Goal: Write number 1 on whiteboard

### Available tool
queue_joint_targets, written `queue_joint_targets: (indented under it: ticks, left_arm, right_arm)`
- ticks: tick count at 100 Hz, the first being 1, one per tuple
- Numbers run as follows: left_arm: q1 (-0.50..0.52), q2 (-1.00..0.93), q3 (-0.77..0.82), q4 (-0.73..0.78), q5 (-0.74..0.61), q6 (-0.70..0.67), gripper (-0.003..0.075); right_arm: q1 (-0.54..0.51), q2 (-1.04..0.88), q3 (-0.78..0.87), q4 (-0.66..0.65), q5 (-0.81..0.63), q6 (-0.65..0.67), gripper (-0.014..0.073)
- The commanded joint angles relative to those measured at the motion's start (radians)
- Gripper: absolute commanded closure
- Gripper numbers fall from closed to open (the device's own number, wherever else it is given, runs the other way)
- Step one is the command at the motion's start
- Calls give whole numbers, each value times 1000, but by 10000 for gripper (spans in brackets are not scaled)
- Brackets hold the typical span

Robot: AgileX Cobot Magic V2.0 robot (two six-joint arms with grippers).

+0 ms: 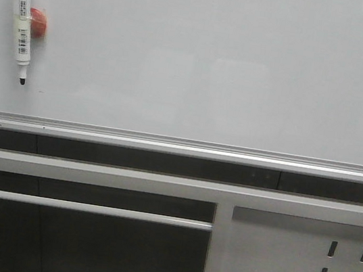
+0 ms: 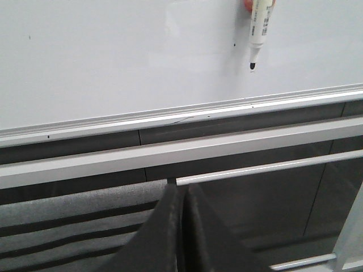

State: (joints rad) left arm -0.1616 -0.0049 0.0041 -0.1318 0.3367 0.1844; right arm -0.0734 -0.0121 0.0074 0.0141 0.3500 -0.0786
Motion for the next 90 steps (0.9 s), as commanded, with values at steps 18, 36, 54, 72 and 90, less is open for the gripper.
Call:
queue_joint_targets:
  ticks: [18, 36, 54, 72, 90]
  left_arm:
    - [2, -28, 22, -11, -67, -9, 738]
    - [2, -28, 22, -11, -67, -9, 738]
    - [2, -28, 22, -11, -67, -9, 738]
    - [2, -28, 22, -11, -67, -9, 738]
    - [2, -28, 22, -11, -69, -9, 738]
  right_arm:
    - [-6, -17, 33, -14, -33, -2, 665]
    - [-6, -17, 33, -14, -33, -2, 665]
    - [-6, -17, 33, -14, -33, -2, 665]
    - [-6, -17, 33, -14, -35, -2, 665]
    - [-6, -17, 33, -26, -63, -2, 665]
